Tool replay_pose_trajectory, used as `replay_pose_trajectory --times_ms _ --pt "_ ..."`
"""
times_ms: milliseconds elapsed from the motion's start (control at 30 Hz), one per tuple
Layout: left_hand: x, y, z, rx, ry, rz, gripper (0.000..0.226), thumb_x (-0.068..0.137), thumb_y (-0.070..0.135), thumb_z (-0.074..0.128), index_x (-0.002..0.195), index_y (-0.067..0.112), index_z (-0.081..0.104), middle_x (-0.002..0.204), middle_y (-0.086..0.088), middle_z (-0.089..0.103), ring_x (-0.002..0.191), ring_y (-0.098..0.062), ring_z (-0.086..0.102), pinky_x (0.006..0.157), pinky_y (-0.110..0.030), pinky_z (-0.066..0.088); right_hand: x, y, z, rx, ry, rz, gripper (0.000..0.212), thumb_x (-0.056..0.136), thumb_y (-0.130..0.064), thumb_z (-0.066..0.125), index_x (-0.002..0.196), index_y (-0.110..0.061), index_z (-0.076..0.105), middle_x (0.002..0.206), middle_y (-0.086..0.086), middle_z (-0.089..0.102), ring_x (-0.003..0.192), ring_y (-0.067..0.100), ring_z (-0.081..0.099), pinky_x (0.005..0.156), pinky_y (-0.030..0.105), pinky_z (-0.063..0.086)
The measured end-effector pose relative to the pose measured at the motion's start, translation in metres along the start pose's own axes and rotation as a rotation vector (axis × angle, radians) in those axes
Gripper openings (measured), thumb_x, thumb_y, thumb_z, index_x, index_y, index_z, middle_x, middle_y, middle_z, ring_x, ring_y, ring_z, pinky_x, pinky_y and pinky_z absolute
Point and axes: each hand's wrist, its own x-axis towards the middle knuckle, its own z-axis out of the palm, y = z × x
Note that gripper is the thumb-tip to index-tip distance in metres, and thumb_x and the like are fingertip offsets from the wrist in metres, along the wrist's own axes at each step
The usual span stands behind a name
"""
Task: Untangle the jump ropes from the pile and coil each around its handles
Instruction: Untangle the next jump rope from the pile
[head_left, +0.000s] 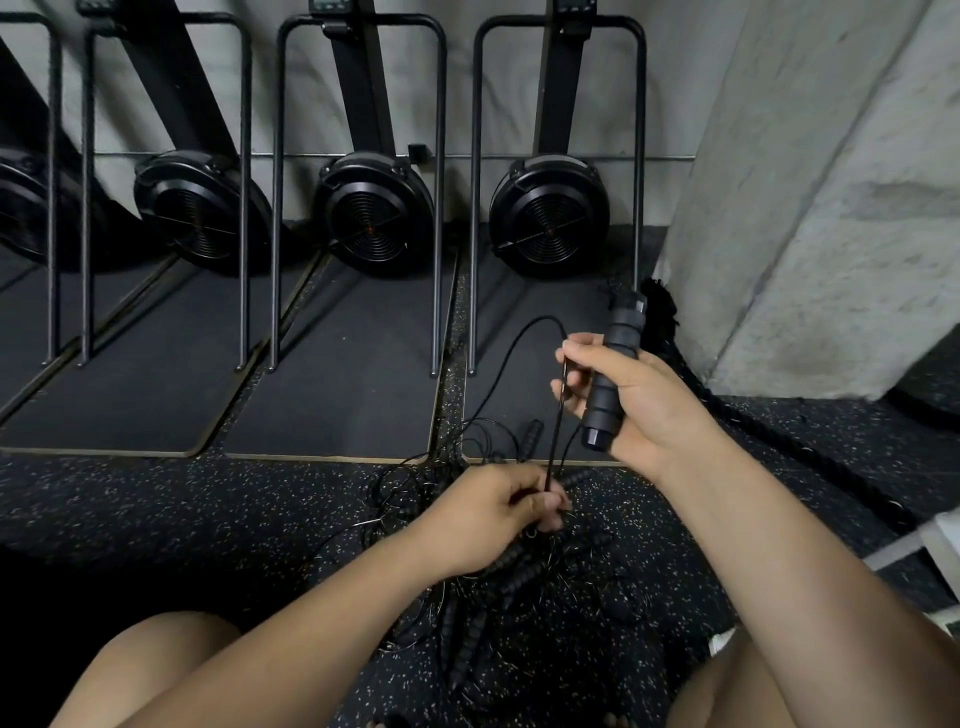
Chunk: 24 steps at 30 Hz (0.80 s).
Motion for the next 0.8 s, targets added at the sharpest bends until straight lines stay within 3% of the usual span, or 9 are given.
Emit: replay_pose_trajectory --times_ms 100,167,267,400,567,667,800 --pt "-0.001 0.006 -0.008 -0.085 0.08 0.033 0.015 0.109 0.024 0.062 0.1 0.02 0.073 0.095 0.004 0.081 0.087 -0.003 0.071 0.083 -0.021 0.05 0.002 0.003 -0.003 -0.168 0.018 -0.013 0.024 0.094 -0.003 0.076 0.117 0.001 0.071 0.1 0.017 0.077 0.081 0.019 0.07 0.08 0.035 0.064" --pt "-0.003 0.012 -0.013 -0.266 0.142 0.028 0.017 0.109 0.018 0.061 0.1 0.006 0.07 0.094 -0.005 0.08 0.084 -0.01 0.072 0.081 -0.024 0.054 0.001 0.007 -0.003 -0.311 -0.002 0.028 0.032 0.092 -0.003 0.079 0.122 0.003 0.071 0.112 0.023 0.079 0.088 0.021 0.073 0.083 0.036 0.063" --pt "-0.007 0.019 -0.026 -0.503 0.228 0.04 0.025 0.108 0.016 0.06 0.104 -0.007 0.067 0.094 -0.013 0.076 0.085 -0.018 0.071 0.075 -0.027 0.057 -0.005 0.014 0.002 -0.358 -0.121 0.147 0.036 0.091 -0.008 0.081 0.125 -0.004 0.072 0.112 0.02 0.079 0.09 0.026 0.075 0.09 0.046 0.061" --pt "-0.011 0.023 -0.048 -0.672 0.349 0.061 0.023 0.108 0.017 0.06 0.111 -0.003 0.071 0.094 -0.014 0.074 0.085 -0.021 0.068 0.075 -0.028 0.059 -0.014 0.022 0.014 -0.335 -0.229 0.17 0.032 0.098 -0.013 0.074 0.129 -0.006 0.07 0.105 0.014 0.078 0.092 0.025 0.074 0.082 0.04 0.064" --pt "-0.013 0.018 -0.069 -0.798 0.484 0.047 0.018 0.108 0.017 0.058 0.108 0.007 0.073 0.096 -0.009 0.072 0.085 -0.018 0.068 0.075 -0.027 0.058 -0.024 0.033 0.025 -0.455 -0.307 0.219 0.028 0.097 -0.017 0.077 0.124 -0.01 0.073 0.114 0.01 0.08 0.102 0.021 0.076 0.089 0.037 0.062" --pt "-0.013 0.016 -0.08 -0.899 0.527 0.046 0.018 0.108 0.017 0.058 0.112 0.004 0.069 0.098 -0.01 0.072 0.089 -0.019 0.07 0.078 -0.026 0.058 -0.031 0.041 0.029 -0.48 -0.377 0.282 0.031 0.101 -0.017 0.073 0.13 -0.009 0.069 0.119 0.012 0.08 0.115 0.03 0.076 0.102 0.047 0.06" --pt "-0.011 0.014 -0.087 -0.952 0.597 0.048 0.022 0.107 0.021 0.06 0.116 0.002 0.066 0.097 -0.009 0.071 0.089 -0.018 0.069 0.08 -0.026 0.058 -0.039 0.054 0.037 -0.478 -0.391 0.254 0.029 0.103 -0.015 0.071 0.13 -0.005 0.064 0.117 0.015 0.08 0.107 0.029 0.078 0.098 0.044 0.062"
